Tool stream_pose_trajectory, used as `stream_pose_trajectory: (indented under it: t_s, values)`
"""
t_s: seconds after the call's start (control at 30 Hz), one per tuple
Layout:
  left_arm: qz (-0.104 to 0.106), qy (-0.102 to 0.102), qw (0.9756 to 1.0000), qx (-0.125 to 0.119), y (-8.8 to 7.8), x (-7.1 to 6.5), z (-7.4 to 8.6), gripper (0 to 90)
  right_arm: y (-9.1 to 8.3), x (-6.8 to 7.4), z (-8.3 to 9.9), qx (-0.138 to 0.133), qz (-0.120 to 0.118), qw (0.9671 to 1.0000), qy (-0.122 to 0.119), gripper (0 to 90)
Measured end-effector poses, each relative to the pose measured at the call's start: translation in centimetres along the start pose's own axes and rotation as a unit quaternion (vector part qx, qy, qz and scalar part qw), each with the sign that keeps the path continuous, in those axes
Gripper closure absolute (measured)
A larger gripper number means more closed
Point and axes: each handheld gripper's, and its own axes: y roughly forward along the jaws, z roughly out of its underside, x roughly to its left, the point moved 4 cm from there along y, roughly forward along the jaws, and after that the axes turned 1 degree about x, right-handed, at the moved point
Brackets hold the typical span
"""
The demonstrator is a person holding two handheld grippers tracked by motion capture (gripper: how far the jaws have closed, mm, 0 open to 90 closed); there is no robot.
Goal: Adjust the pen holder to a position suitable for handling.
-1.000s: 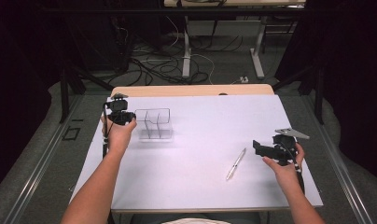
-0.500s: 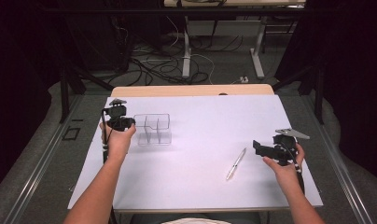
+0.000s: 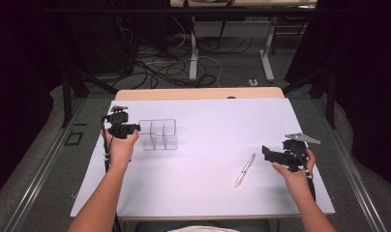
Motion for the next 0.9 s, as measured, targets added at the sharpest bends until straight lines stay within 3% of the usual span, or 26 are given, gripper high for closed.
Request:
stream_pose_trajectory:
  t_s: [0.07, 0.13, 0.17, 0.37, 0.47, 0.5, 0.57, 0.63, 0.9]
  values:
    - [0.002, 0.001, 1.0000, -0.003, 0.0, 0.0, 0.0, 82.4, 0.0, 0.0, 0.0, 0.000, 0.000, 1.0000, 0.000, 0.0]
    - [0.018, 0.001, 0.9998, 0.000, -0.2, 0.1, -0.1, 80.3, 0.0, 0.0, 0.0, 0.000, 0.000, 1.0000, 0.000, 0.0]
    - [0.021, -0.004, 0.9997, -0.013, -0.1, 0.1, -0.1, 78.6, 0.0, 0.0, 0.0, 0.000, 0.000, 1.0000, 0.000, 0.0]
    - [0.043, 0.006, 0.9987, -0.028, -0.4, 0.4, -0.3, 68.4, 0.0, 0.0, 0.0, -0.001, 0.000, 1.0000, -0.003, 0.0]
    - [0.053, 0.006, 0.9973, -0.051, -0.6, 0.5, -0.4, 61.8, 0.0, 0.0, 0.0, -0.001, 0.000, 1.0000, -0.003, 0.0]
    - [0.053, 0.008, 0.9963, -0.068, -0.5, 0.6, -0.5, 59.5, 0.0, 0.0, 0.0, -0.001, 0.001, 1.0000, -0.003, 0.0]
    - [0.049, 0.022, 0.9954, -0.079, -0.8, 0.9, -0.6, 57.5, 0.0, 0.0, 0.0, -0.001, 0.001, 1.0000, -0.003, 0.0]
    - [0.051, 0.031, 0.9929, -0.103, -1.1, 1.3, -0.8, 52.6, 0.0, -0.1, 0.0, -0.002, 0.002, 1.0000, -0.005, 0.1]
    - [0.041, 0.042, 0.9899, -0.129, -0.9, 2.8, -1.1, 44.6, -0.1, -0.1, -0.1, -0.002, 0.001, 0.9999, -0.010, 0.1]
